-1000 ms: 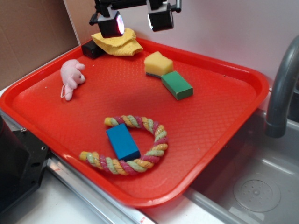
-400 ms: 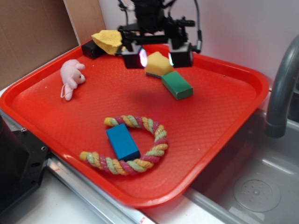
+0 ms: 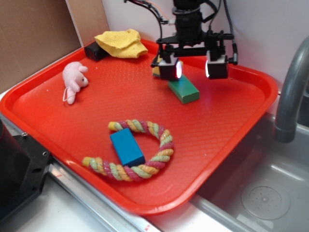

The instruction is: Grab the green block.

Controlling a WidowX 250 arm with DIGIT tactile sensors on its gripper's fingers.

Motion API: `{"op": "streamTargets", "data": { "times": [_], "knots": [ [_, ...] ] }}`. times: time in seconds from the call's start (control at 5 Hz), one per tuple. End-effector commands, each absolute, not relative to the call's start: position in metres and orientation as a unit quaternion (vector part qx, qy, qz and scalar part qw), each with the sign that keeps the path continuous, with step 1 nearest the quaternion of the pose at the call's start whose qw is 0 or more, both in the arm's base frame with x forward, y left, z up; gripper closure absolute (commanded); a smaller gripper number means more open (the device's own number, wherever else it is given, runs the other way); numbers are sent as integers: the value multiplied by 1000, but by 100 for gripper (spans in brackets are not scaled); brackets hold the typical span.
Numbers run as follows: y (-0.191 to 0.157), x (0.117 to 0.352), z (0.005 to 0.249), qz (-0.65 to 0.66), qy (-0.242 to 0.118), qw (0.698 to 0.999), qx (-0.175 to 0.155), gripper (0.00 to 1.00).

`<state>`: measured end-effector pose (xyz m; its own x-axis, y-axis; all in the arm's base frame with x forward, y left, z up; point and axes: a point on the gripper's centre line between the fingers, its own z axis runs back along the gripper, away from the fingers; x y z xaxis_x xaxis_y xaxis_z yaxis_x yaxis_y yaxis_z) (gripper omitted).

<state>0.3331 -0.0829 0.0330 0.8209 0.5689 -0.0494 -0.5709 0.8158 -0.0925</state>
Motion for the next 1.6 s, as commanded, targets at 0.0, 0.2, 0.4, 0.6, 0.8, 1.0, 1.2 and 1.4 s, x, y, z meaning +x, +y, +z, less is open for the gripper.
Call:
{"op": "streamTargets", "data": {
  "times": [0.0, 0.2, 0.4, 0.6, 0.8, 1.0, 1.2, 1.4],
  "knots": [
    [-76, 309, 37, 309, 3, 950, -35, 0],
    [-70, 294, 54, 316, -21, 948, -24, 0],
    [-63, 286, 79, 346, -52, 936, -27, 0],
    [-55, 281, 90, 381, -53, 922, -49, 0],
    [-55, 274, 78, 408, -27, 911, -47, 0],
    [-62, 266, 64, 443, 0, 896, -26, 0],
    [-61, 265, 54, 448, -1, 893, -34, 0],
    [-56, 268, 41, 462, 15, 886, -28, 0]
  ]
}}
